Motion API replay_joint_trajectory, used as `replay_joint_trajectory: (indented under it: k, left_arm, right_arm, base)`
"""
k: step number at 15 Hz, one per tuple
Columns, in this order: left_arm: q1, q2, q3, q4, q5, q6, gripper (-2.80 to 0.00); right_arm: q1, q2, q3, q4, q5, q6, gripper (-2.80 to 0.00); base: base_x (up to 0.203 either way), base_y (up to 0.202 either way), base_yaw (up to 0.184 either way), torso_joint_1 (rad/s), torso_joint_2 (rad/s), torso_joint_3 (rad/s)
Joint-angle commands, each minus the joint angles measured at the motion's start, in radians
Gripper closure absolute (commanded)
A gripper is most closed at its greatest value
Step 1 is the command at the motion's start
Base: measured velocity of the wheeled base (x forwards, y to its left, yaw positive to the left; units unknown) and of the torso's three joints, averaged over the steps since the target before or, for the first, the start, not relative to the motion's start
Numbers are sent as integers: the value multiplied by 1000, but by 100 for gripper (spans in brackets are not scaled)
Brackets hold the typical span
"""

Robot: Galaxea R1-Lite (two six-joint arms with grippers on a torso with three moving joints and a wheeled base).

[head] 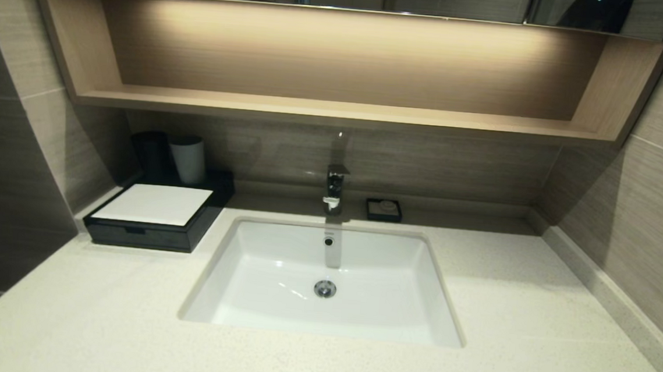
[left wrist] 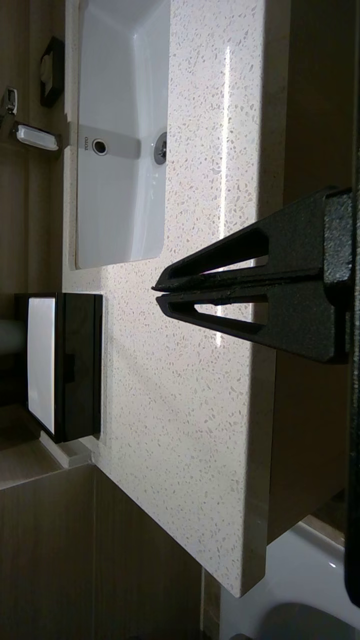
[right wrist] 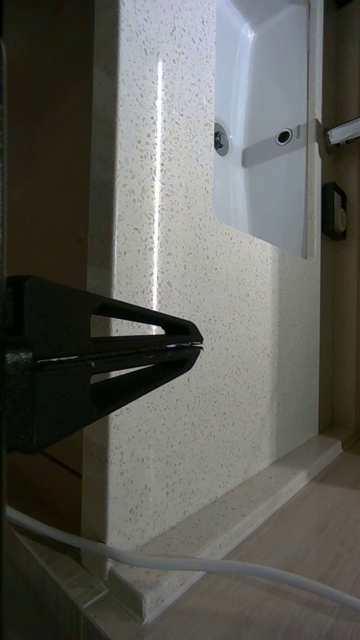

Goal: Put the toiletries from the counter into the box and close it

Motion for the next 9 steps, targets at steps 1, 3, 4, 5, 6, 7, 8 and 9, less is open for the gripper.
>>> replay_joint_trajectory:
  k: [1, 3, 4, 5, 6, 7, 8, 9]
  left_arm:
    - [0, 0, 20, 0, 0, 0, 0]
    - [0, 0, 20, -1, 0, 0, 0]
    - [0, 0, 20, -1, 0, 1, 0]
    - [0, 0, 20, -1, 0, 1, 0]
    - [0, 0, 20, 0, 0, 0, 0]
    - [0, 0, 20, 0, 0, 1, 0]
    - [0, 0, 20, -1, 0, 1, 0]
    - [0, 0, 20, -1, 0, 0, 0]
  right_arm:
    - [0, -2, 2, 0, -1, -2, 0]
    - [0, 0, 0, 0, -1, 1, 0]
    - [0, 0, 1, 0, -1, -1, 0]
    - [0, 0, 0, 0, -1, -1, 0]
    - [0, 0, 2, 0, -1, 1, 0]
    - [0, 0, 1, 0, -1, 0, 0]
    - [0, 0, 1, 0, -1, 1, 0]
    - [0, 0, 0, 0, -1, -1, 0]
  base:
    - [0, 0, 0, 0, 0, 0]
    - [0, 0, 0, 0, 0, 0]
    - [0, 0, 0, 0, 0, 0]
    - [0, 0, 0, 0, 0, 0]
    - [0, 0, 0, 0, 0, 0]
    - [0, 0, 0, 0, 0, 0]
    - [0, 0, 0, 0, 0, 0]
    - [0, 0, 0, 0, 0, 0]
